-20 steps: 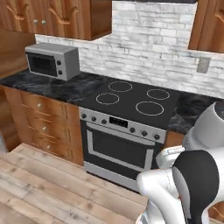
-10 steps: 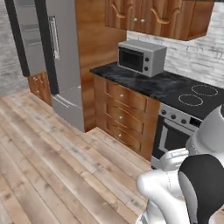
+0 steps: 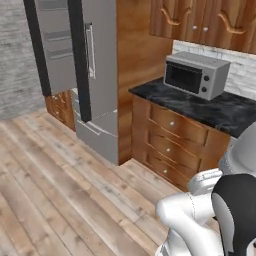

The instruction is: Grab the lime and garlic from the fridge, place them in the blender, close the lid, and turn on the blender to create a marinade.

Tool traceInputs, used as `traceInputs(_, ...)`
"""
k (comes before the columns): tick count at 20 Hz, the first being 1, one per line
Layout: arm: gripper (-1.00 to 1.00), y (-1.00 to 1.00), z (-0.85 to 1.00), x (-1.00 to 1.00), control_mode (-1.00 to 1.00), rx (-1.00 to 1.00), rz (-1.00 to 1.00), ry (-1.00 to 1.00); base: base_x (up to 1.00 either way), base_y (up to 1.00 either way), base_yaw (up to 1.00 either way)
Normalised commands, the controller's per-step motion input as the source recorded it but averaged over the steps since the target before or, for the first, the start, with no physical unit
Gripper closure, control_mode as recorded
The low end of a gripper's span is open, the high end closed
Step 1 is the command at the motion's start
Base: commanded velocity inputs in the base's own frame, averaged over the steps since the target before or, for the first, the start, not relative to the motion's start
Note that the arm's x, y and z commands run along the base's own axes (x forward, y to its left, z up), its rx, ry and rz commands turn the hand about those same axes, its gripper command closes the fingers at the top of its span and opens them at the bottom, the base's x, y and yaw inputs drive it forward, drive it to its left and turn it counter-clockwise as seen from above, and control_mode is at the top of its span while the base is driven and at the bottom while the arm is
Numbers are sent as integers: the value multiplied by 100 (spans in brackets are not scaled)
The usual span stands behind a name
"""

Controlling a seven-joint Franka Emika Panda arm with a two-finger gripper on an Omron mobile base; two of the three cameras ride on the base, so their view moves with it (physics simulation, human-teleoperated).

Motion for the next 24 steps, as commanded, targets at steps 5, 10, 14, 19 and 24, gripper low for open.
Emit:
traceInputs(5,-100,0,0,0,100,0,0,0,100,100,-14)
traceInputs(10,-100,0,0,0,100,0,0,0,100,100,-22)
traceInputs(14,-100,0,0,0,100,0,0,0,100,100,-30)
traceInputs(19,-100,0,0,0,100,0,0,0,99,100,-32)
traceInputs(24,-100,0,0,0,100,0,0,0,71,100,-34)
